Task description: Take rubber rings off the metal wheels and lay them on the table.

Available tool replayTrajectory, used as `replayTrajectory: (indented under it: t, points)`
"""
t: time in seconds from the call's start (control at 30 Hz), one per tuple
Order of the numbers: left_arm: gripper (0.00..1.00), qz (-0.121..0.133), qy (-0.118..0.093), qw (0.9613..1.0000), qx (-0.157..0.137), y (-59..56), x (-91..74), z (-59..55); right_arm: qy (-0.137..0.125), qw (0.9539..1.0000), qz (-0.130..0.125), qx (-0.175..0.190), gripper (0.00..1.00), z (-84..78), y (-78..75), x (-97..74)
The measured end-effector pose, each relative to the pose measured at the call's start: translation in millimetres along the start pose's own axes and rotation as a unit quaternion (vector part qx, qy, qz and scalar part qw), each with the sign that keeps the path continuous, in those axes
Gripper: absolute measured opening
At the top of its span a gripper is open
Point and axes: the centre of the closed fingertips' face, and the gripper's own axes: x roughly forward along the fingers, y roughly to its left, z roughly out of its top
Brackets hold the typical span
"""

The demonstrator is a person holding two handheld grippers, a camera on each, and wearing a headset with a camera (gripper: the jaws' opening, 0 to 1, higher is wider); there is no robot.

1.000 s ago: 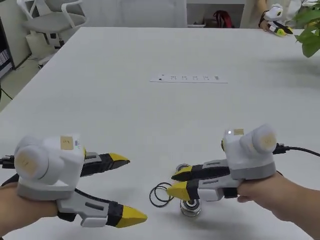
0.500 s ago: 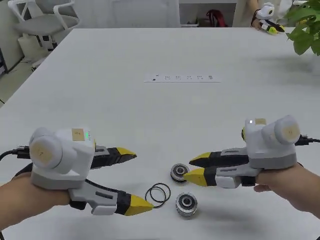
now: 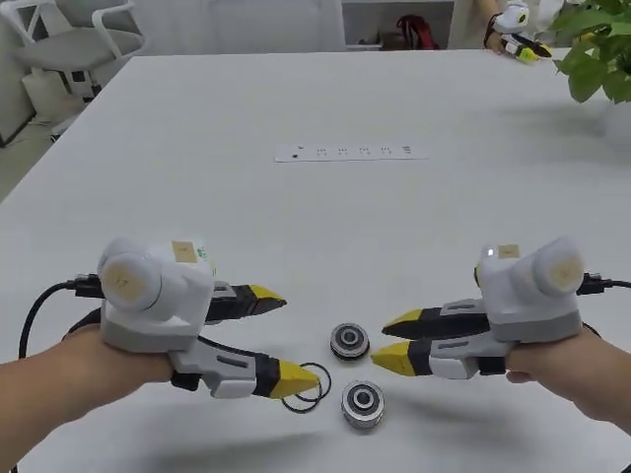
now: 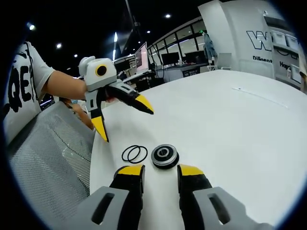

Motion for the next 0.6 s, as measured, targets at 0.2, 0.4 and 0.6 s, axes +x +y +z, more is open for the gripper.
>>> replayTrajectory:
  t: [0.2, 0.4, 0.6]
  points:
    - [0.59, -0.002, 0.003, 1.0000, -0.006, 2.0, 9.9, -1.9, 0.001, 1.0000, -0.002, 0.001, 0.23, -0.9, -3.5, 7.7]
    - [0.53, -0.002, 0.005, 0.9999, -0.012, 5.0, 18.2, -4.0, 0.007, 1.0000, -0.002, 0.000, 0.22, -4.0, -5.9, 13.3]
    - [0.49, -0.003, 0.003, 0.9996, -0.028, 5.6, 27.9, -4.2, 0.010, 0.9999, -0.003, 0.000, 0.21, -7.4, -7.1, 16.8]
